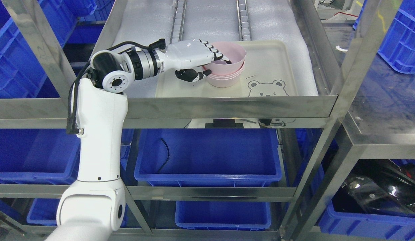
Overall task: Stack pink IKEA bowl on shelf middle layer
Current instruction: 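Open the left hand and release the stacked bowl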
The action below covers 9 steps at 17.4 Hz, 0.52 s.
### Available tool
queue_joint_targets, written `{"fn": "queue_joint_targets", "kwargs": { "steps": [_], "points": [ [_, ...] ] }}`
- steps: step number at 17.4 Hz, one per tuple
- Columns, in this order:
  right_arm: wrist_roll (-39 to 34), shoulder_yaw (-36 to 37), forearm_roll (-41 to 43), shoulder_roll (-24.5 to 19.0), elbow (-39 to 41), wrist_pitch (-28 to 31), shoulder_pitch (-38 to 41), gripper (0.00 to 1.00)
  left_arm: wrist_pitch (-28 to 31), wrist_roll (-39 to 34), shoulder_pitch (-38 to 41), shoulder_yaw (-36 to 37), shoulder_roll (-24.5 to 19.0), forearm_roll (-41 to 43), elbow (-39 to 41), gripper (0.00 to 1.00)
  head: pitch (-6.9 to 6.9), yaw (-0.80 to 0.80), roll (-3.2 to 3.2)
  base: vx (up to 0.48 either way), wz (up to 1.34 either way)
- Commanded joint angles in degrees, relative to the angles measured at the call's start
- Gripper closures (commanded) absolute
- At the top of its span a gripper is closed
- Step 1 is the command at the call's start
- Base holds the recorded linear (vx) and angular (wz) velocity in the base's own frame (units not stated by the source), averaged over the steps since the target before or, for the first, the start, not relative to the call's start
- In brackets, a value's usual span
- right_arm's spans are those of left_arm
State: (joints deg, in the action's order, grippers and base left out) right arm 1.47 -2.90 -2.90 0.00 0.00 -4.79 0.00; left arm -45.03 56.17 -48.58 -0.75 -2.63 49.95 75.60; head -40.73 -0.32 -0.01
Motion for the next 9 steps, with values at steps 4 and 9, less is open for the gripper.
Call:
{"fn": "queue_joint_targets", "kwargs": {
  "steps": [4, 9],
  "points": [
    [0.0, 0.0, 0.0, 1.0, 1.0, 0.0, 1.2, 0.0, 0.0, -2.7, 0.2, -8.4, 1.6, -17.6, 1.3, 0.15, 0.0, 0.0, 0.0, 0.0, 0.0],
    [0.0, 0.0, 0.0, 1.0, 1.0, 0.0, 1.2, 0.0, 0.0, -4.4, 4.1, -3.4, 1.6, -32.8, 7.6, 0.15, 0.0, 0.0, 0.0, 0.0, 0.0]
  ]
}}
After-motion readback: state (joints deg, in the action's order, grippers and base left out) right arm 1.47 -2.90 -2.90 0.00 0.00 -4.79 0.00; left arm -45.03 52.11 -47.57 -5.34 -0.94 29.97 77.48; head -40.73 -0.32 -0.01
